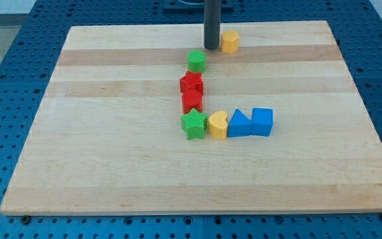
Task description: Push the green circle close to the top of the red star
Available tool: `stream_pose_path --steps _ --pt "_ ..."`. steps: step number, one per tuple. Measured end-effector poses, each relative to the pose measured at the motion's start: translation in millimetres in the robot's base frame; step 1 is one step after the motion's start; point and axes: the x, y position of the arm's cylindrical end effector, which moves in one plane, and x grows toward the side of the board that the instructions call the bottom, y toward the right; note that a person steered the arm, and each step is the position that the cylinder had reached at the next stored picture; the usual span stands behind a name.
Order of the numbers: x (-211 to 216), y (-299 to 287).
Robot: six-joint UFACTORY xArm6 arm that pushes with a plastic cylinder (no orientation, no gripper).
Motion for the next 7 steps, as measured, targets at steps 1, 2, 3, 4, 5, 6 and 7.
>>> stream_pose_path --steps 1,2,3,4,5,6,7 --pt "3.6 -4.0" --pt "12.1 -5.7" --pt "22.4 -5.7" --pt "31.5 -6.5" --pt "39.5 -11.8" --pt "47.6 -15.6" --pt "50.2 -18.1"
